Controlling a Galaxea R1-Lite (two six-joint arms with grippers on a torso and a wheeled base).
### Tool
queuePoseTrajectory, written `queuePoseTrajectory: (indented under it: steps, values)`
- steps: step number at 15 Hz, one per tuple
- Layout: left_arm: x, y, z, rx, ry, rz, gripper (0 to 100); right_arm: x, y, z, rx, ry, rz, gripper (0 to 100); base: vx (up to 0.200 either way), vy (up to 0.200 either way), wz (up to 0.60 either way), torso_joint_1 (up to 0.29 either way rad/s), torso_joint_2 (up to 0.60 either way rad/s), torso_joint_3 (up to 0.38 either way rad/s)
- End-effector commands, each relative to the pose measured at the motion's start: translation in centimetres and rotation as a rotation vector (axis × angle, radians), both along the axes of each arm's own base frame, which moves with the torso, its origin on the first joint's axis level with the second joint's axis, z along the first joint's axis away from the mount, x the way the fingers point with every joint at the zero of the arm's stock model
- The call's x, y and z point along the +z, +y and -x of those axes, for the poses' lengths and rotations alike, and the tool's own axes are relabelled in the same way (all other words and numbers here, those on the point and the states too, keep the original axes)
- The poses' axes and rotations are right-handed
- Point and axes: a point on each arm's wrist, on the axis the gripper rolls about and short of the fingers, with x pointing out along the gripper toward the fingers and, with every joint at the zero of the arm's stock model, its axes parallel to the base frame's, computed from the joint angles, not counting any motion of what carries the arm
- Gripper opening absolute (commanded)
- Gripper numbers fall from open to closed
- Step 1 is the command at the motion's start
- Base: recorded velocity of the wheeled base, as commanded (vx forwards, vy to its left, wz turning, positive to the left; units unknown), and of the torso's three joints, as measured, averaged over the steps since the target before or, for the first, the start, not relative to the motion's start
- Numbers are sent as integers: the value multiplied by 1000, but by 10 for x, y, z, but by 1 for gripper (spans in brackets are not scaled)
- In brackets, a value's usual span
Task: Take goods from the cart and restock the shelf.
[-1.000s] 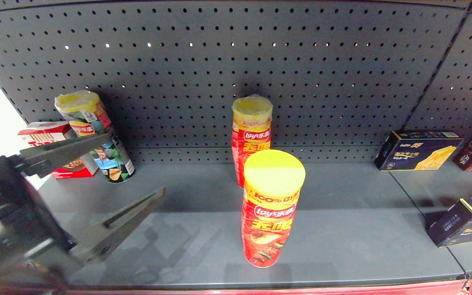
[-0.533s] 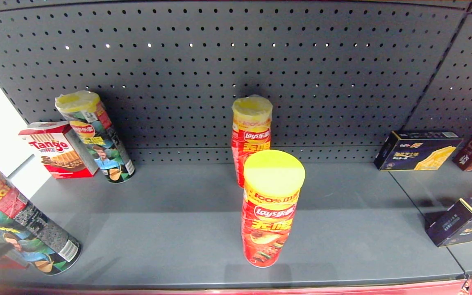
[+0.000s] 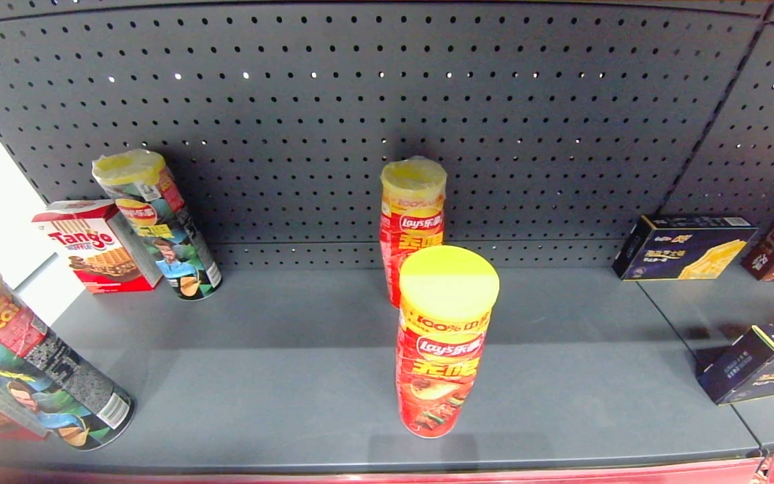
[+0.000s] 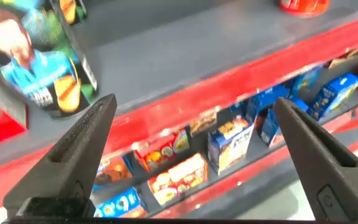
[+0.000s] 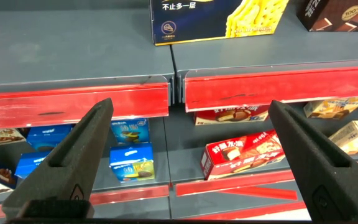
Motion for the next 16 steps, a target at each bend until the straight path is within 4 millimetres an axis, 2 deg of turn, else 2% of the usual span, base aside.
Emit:
queuePoseTrajectory:
  steps: [1, 2, 5, 13, 14, 15, 16]
  values:
    - [-1, 1, 2, -37, -20, 5, 100, 0, 0, 0, 0, 1, 0, 100, 0, 0, 0, 0, 0, 0]
    - [-1, 2, 2, -75, -16, 9, 100, 0, 0, 0, 0, 1, 0, 100, 0, 0, 0, 0, 0, 0]
    - [-2, -2, 3, 137, -37, 22, 100, 0, 0, 0, 0, 1, 0, 100, 0, 0, 0, 0, 0, 0]
    - [-3, -1, 9, 118, -64, 123, 100, 0, 0, 0, 0, 1, 0, 100, 0, 0, 0, 0, 0, 0]
    - [-3, 1, 8, 180, -67, 123, 100, 0, 0, 0, 0, 1, 0, 100, 0, 0, 0, 0, 0, 0]
    - [-7, 5, 7, 389, -42, 104, 100, 0, 0, 0, 0, 1, 0, 100, 0, 0, 0, 0, 0, 0]
    - [-12, 6, 8, 440, 0, 94, 100, 0, 0, 0, 0, 1, 0, 100, 0, 0, 0, 0, 0, 0]
